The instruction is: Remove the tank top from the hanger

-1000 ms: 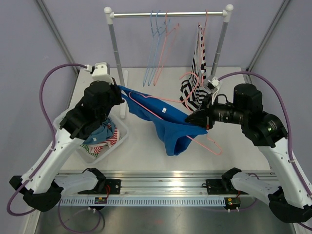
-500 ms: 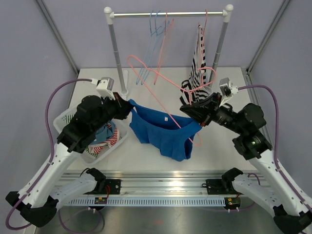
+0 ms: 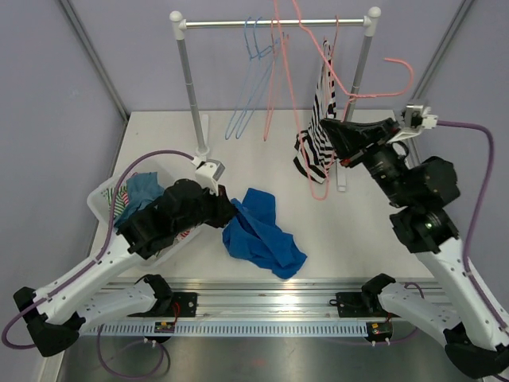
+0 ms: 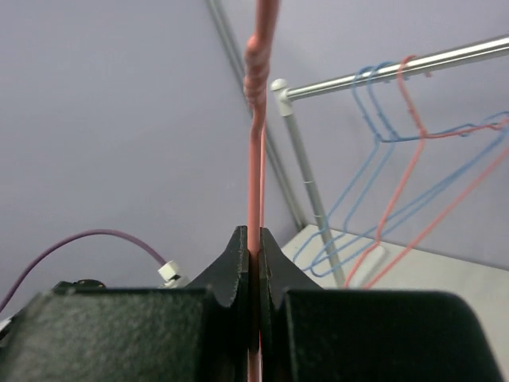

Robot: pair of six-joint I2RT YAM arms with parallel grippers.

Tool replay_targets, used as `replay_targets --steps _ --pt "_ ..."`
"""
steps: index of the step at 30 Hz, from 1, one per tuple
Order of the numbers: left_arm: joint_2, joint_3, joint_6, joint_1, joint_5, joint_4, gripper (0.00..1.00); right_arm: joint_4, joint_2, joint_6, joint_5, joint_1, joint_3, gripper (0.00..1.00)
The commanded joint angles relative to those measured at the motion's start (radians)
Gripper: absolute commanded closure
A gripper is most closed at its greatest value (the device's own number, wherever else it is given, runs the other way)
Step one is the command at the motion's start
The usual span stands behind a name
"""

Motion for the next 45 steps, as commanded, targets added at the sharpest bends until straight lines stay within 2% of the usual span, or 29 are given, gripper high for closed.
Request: replay_targets --steps 1,2,3,5,9,11,14,21,31,34,39,45 --pt "-0.084 0.037 0.017 0.000 -0.107 -0.075 0.72 -0.484 -0.049 -0.127 0.203 0.007 0.137 1.00" --pt "-0.102 0.056 0.022 -0.001 -0.122 -0.093 0.56 -0.544 -0.040 -0.132 0.259 0.007 0.189 1.00" --pt "-0.107 0.067 0.028 0.000 -0.134 -0.140 0.50 -0.647 -0.005 -0.138 0.281 0.007 0.217 1.00" --pt "-0.114 0.104 0.037 -0.001 -0.172 -0.214 0.31 -0.751 0.061 -0.156 0.331 0.008 0.286 1.00" --pt "-0.142 0.146 0.060 -0.001 -0.254 -0.303 0.20 -0.844 0.155 -0.178 0.408 0.007 0.378 1.00" --pt "-0.178 0.153 0.066 0.000 -0.294 -0.332 0.01 -0.903 0.231 -0.201 0.427 0.007 0.452 1.00" --pt "-0.226 0.135 0.097 -0.001 -0.343 -0.334 0.01 -0.970 0.341 -0.221 0.438 0.008 0.559 1.00" --pt "-0.308 0.034 0.097 0.000 -0.441 -0.287 0.01 -1.003 0.578 -0.270 0.522 0.007 0.800 1.00" --pt "-0.314 -0.028 0.097 0.003 -0.456 -0.268 0.01 -1.144 1.030 -0.415 0.678 0.002 1.436 1.00" --pt "-0.321 -0.034 0.100 0.002 -0.449 -0.263 0.01 -1.137 1.130 -0.431 0.680 0.000 1.527 1.00" --pt "-0.311 -0.037 0.111 0.005 -0.440 -0.257 0.01 -1.008 1.159 -0.501 0.640 -0.004 1.509 1.00" --pt "-0.300 -0.040 0.114 0.006 -0.413 -0.251 0.01 -0.945 1.259 -0.547 0.583 -0.033 1.621 1.00"
